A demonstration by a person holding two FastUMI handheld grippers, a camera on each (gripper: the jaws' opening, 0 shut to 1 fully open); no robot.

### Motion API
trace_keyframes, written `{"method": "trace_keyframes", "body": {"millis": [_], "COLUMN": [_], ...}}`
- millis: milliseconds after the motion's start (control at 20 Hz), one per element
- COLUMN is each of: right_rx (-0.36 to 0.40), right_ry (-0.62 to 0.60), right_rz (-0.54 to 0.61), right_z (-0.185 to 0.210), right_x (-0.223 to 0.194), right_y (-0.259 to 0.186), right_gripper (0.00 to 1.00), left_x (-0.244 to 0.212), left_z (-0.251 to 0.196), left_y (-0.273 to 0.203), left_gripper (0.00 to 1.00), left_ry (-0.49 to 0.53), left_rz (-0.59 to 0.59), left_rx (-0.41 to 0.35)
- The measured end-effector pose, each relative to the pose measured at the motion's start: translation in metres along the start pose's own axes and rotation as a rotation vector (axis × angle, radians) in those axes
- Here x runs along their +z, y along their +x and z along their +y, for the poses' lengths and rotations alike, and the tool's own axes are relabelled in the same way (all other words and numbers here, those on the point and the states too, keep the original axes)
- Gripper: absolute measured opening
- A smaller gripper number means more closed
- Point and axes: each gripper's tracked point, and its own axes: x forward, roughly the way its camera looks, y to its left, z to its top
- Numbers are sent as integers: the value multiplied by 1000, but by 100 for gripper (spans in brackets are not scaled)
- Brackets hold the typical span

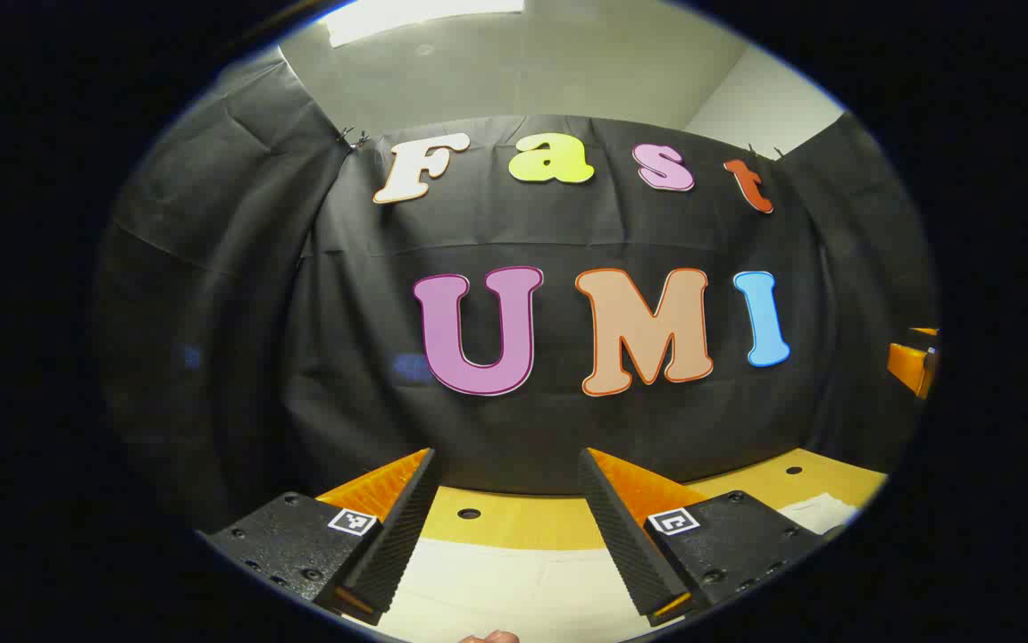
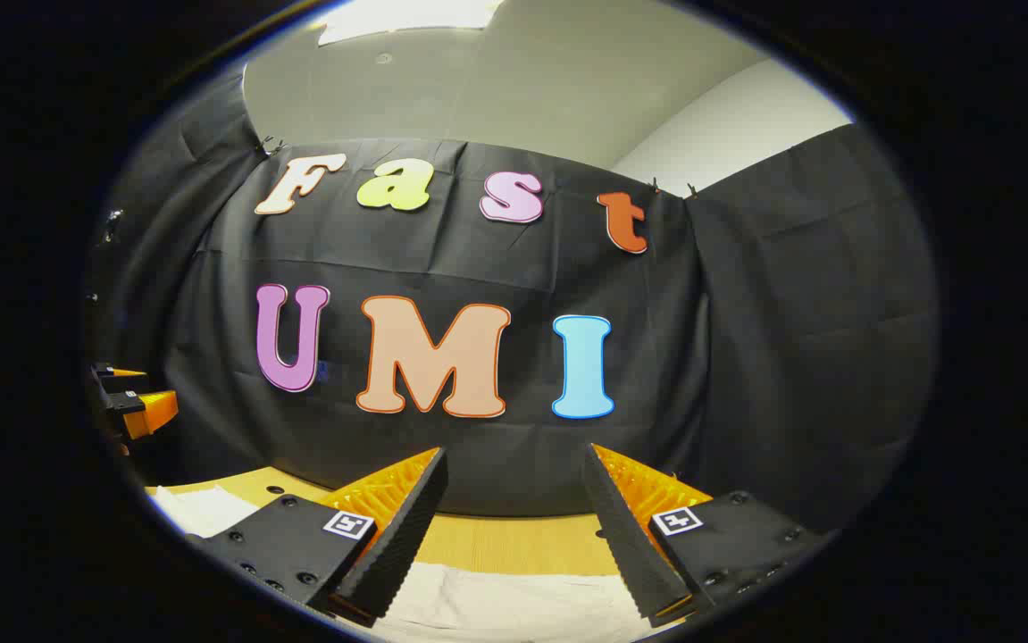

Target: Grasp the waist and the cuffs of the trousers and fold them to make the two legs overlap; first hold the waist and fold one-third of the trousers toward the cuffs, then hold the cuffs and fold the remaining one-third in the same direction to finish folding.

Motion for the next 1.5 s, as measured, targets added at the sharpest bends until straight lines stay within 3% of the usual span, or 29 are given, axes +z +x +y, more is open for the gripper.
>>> {"method": "trace_keyframes", "body": {"millis": [1500], "right_rx": [57], "right_ry": [-4], "right_rz": [18], "right_z": [15], "right_x": [-14], "right_y": [4], "right_gripper": [97], "left_x": [-5], "left_z": [17], "left_y": [-10], "left_gripper": [94], "left_ry": [53], "left_rz": [8], "left_rx": [49]}}
